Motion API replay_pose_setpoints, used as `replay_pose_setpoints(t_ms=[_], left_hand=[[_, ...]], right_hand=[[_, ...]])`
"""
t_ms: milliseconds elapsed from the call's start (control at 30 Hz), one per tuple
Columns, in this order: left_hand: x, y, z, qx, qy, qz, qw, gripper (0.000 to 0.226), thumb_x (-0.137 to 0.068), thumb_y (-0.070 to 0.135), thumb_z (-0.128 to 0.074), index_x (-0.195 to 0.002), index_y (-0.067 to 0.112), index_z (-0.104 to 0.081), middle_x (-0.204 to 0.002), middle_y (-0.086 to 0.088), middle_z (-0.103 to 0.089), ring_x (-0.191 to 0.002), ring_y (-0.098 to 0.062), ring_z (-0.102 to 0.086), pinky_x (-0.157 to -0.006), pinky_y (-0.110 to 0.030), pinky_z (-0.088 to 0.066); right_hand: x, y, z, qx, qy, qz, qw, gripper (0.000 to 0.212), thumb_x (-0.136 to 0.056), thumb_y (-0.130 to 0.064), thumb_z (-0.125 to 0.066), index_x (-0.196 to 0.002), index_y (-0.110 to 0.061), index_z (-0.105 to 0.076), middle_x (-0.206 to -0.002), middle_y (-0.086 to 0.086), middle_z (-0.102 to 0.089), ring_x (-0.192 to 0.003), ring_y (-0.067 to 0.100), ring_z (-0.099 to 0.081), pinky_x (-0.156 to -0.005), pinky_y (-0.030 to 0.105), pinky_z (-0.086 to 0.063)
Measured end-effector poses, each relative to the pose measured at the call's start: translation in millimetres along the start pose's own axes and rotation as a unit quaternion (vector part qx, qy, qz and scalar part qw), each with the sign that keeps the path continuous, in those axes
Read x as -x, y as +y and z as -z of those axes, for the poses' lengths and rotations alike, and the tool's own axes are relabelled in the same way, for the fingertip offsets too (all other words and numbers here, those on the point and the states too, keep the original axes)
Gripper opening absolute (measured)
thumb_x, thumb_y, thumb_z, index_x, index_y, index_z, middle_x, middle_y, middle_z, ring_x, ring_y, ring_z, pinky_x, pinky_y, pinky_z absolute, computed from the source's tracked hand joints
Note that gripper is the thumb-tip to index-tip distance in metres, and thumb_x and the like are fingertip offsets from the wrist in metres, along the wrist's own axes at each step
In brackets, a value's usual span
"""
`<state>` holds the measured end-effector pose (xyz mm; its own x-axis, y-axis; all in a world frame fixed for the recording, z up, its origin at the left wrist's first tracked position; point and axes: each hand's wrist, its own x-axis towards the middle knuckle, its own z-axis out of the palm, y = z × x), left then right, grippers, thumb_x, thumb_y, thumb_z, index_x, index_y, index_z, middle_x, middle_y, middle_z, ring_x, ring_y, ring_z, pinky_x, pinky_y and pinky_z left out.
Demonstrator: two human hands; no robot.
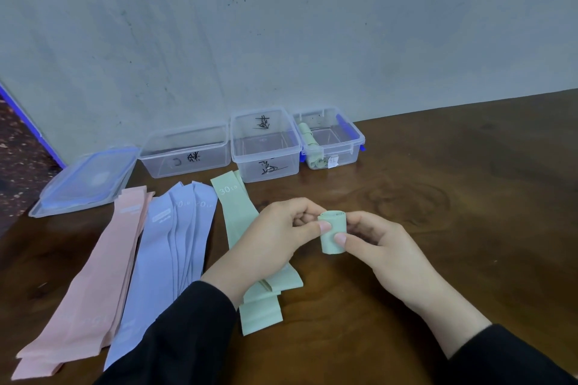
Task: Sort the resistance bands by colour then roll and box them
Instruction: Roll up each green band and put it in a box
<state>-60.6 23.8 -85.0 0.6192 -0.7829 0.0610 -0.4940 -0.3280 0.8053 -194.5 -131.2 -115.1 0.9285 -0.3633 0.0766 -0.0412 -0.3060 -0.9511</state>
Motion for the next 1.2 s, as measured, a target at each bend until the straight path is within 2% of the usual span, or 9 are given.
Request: replay_pose_setpoints(t_ms=[167,300,433,533,633,733,800,933,1200], left_hand=[[-17.0,10.8,10.6,0.057,-0.019,-0.015,0.998,0.012,-0.089,0.036,-0.072,-0.1,0.032,-0.075,-0.091,0.008,-0.074,-0.09,-0.015,-0.069,-0.087,-0.048,-0.056],[-39.2,22.7,15.8,0.072,-0.014,-0.034,0.997,0.013,-0.089,0.037,-0.072,-0.102,0.034,-0.075,-0.088,0.012,-0.072,-0.087,-0.006,-0.067,-0.086,-0.033,-0.058],[-69.2,21.1,14.1,0.112,0.045,-0.053,0.991,0.02,-0.098,0.038,-0.059,-0.11,0.032,-0.074,-0.098,0.016,-0.073,-0.094,0.002,-0.065,-0.086,-0.019,-0.053],[-98.1,3.0,9.2,-0.007,0.162,-0.062,0.985,0.031,-0.104,0.038,-0.048,-0.127,0.028,-0.066,-0.118,0.014,-0.067,-0.105,0.002,-0.058,-0.094,-0.018,-0.047],[-112.9,-21.0,-6.4,-0.157,0.182,-0.101,0.965,0.042,-0.105,0.029,-0.046,-0.146,0.02,-0.05,-0.144,0.005,-0.053,-0.13,-0.011,-0.047,-0.11,-0.025,-0.037],[-113.6,-36.8,-21.8,-0.233,0.168,-0.118,0.951,0.049,-0.103,0.024,-0.047,-0.152,0.019,-0.04,-0.154,0.004,-0.043,-0.139,-0.015,-0.04,-0.115,-0.031,-0.031],[-116.3,-42.4,-22.8,-0.256,0.168,-0.12,0.944,0.052,-0.103,0.027,-0.045,-0.154,0.021,-0.035,-0.158,0.004,-0.037,-0.141,-0.016,-0.037,-0.115,-0.034,-0.031],[-120.8,-47.7,-22.2,-0.269,0.138,-0.102,0.948,0.06,-0.104,0.032,-0.043,-0.158,0.027,-0.02,-0.166,0.003,-0.017,-0.146,-0.019,-0.03,-0.118,-0.038,-0.031],[-125.4,-53.3,-25.5,-0.267,0.148,-0.104,0.946,0.066,-0.101,0.033,-0.046,-0.159,0.024,-0.016,-0.166,0.005,-0.013,-0.137,-0.019,-0.037,-0.111,-0.038,-0.039]], right_hand=[[-8.0,-7.7,11.6,-0.089,0.001,-0.03,0.996,0.022,-0.088,-0.036,-0.071,-0.108,-0.03,-0.078,-0.105,-0.003,-0.074,-0.103,0.02,-0.067,-0.092,0.037,-0.056],[-28.1,-16.5,24.8,-0.135,0.015,-0.03,0.99,0.029,-0.08,-0.039,-0.08,-0.106,-0.025,-0.079,-0.109,0.007,-0.074,-0.107,0.031,-0.067,-0.101,0.051,-0.054],[-59.8,-39.3,48.3,-0.052,0.054,0.019,0.997,0.011,-0.092,-0.011,-0.071,-0.096,-0.017,-0.079,-0.089,-0.001,-0.078,-0.076,0.009,-0.069,-0.069,0.016,-0.053],[-97.4,-60.7,70.6,0.08,0.072,0.044,0.993,0.011,-0.092,-0.016,-0.073,-0.098,-0.024,-0.076,-0.09,-0.01,-0.078,-0.078,0.002,-0.071,-0.07,0.012,-0.05],[-144.9,-69.0,87.1,0.188,0.066,0.052,0.979,0.011,-0.088,-0.02,-0.077,-0.097,-0.026,-0.073,-0.09,-0.011,-0.077,-0.086,0.006,-0.072,-0.081,0.022,-0.053],[-197.5,-67.5,93.4,0.338,0.056,0.052,0.938,0.014,-0.086,-0.028,-0.078,-0.096,-0.029,-0.069,-0.088,-0.011,-0.072,-0.084,0.004,-0.067,-0.076,0.018,-0.049],[-227.6,-61.6,95.0,0.423,0.023,0.055,0.904,0.017,-0.085,-0.029,-0.078,-0.098,-0.027,-0.066,-0.089,-0.013,-0.067,-0.088,0.012,-0.064,-0.077,0.025,-0.049],[-271.9,-50.5,91.1,0.589,-0.091,0.062,0.801,0.017,-0.089,-0.028,-0.071,-0.103,-0.022,-0.065,-0.091,-0.008,-0.061,-0.088,0.02,-0.058,-0.071,0.03,-0.04],[-310.0,-52.4,79.3,0.669,-0.235,0.008,0.705,0.019,-0.088,-0.029,-0.074,-0.097,-0.028,-0.058,-0.087,-0.016,-0.056,-0.089,0.016,-0.056,-0.068,0.026,-0.04]])
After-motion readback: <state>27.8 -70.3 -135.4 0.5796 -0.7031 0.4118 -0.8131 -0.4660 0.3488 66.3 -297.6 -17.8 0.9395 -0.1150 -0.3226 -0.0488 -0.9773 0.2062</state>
